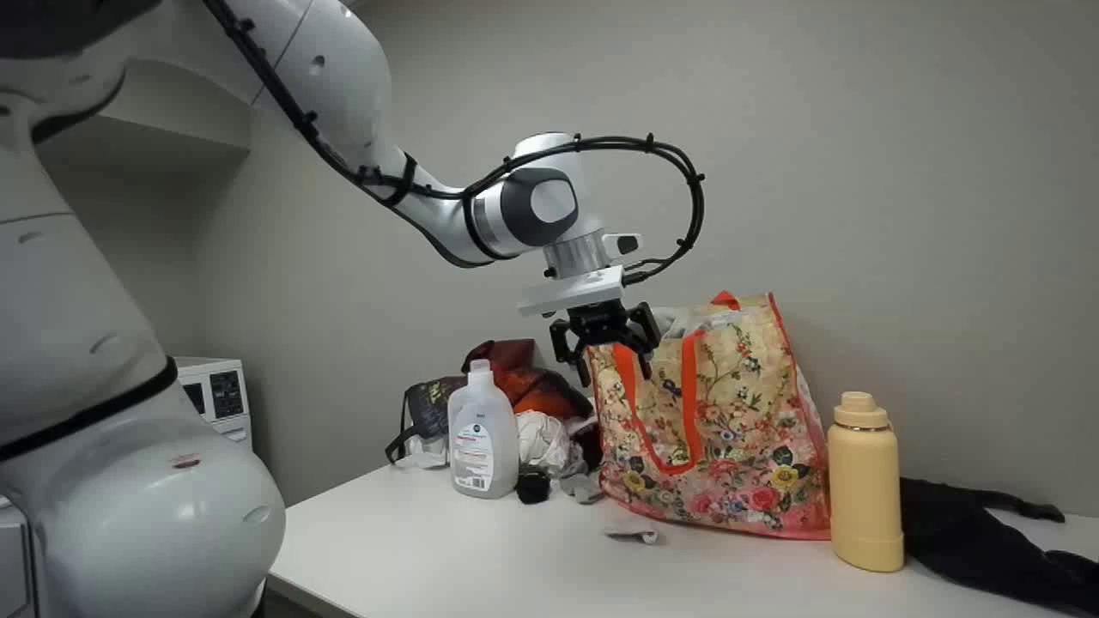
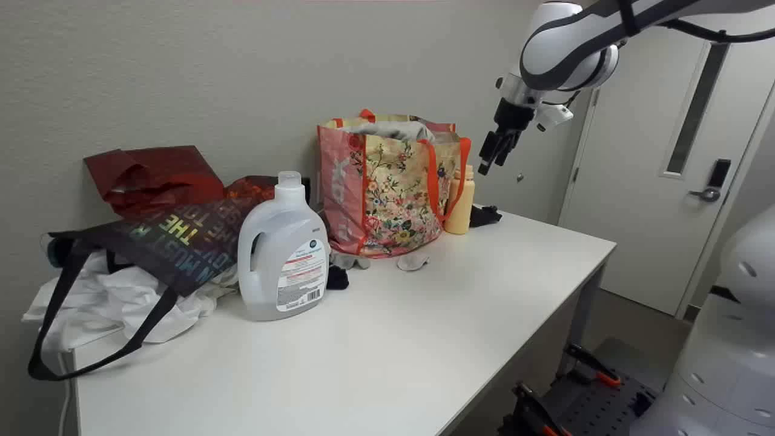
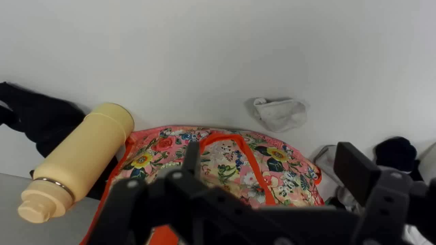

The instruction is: Pick the bottle and put it in the bag

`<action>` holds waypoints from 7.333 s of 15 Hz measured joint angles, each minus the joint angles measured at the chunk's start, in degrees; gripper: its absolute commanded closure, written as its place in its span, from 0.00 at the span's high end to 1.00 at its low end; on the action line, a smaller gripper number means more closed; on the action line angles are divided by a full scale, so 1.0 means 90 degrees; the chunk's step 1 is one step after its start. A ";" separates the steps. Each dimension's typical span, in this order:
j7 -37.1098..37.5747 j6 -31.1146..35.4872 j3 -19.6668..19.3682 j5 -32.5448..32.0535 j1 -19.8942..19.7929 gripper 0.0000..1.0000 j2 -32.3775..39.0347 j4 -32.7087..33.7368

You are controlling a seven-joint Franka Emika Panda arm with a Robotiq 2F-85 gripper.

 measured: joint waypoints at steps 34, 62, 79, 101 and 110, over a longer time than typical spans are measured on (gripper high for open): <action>0.2276 -0.0223 -0.0344 0.1377 -0.1674 1.00 0.6585 0.7541; 0.2828 -0.2252 -0.0013 0.1841 -0.2157 0.22 0.8075 0.9985; 0.2864 -0.2261 -0.0044 0.1838 -0.2144 0.34 0.8150 1.0871; 0.2864 -0.2670 -0.0140 0.1762 -0.2247 1.00 0.8641 1.0984; 0.2871 -0.2684 -0.0142 0.1752 -0.2247 0.53 0.8693 1.1029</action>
